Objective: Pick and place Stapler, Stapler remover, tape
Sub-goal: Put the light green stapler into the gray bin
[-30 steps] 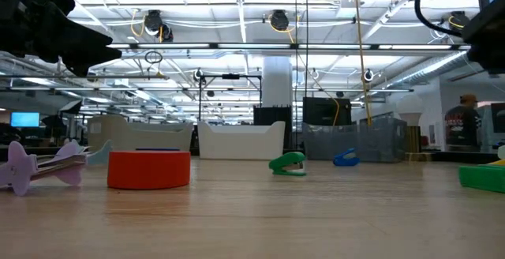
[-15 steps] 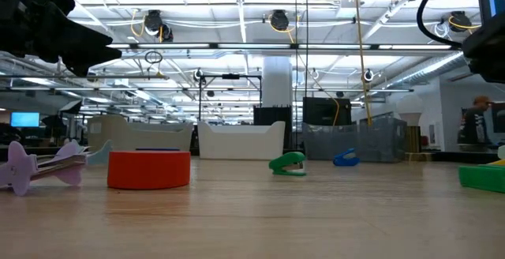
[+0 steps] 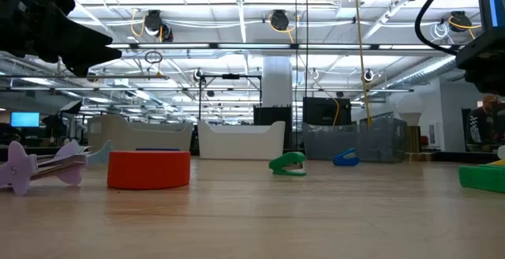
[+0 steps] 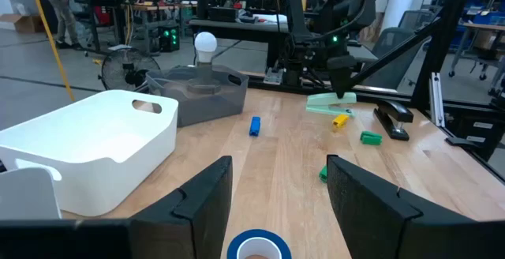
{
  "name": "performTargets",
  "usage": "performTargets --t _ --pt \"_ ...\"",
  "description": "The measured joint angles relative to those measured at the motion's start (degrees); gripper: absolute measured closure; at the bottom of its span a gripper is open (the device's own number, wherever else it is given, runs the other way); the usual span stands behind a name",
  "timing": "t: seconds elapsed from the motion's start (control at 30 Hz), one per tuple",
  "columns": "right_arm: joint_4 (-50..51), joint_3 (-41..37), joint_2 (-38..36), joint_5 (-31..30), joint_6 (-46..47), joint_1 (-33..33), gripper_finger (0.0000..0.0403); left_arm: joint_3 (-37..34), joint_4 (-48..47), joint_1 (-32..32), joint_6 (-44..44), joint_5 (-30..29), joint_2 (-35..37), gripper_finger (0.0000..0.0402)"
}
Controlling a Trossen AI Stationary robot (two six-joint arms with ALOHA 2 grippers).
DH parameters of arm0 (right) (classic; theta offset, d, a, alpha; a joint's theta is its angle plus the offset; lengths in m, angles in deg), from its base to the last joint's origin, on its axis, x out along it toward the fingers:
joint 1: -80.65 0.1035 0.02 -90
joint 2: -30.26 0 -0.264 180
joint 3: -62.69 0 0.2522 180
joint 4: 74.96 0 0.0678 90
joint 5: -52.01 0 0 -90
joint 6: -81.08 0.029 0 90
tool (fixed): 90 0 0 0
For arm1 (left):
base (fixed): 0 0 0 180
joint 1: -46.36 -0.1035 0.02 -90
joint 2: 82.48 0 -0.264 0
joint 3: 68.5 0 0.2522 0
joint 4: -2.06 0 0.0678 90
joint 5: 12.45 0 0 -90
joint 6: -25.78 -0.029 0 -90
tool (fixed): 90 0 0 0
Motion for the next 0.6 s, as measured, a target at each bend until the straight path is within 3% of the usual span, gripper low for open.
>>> performTargets --t 0.17,0.6 --pt "-6.8 -3.9 0.0 2.5 2.3 0.1 0.019 0.0 0.0 0.0 0.0 0.0 0.0 0.0194" --pt "-7.5 -4.0 0.0 3.0 4.1 2.5 0.0191 0.0 0.0 0.0 0.1 0.0 0.0 0.0195"
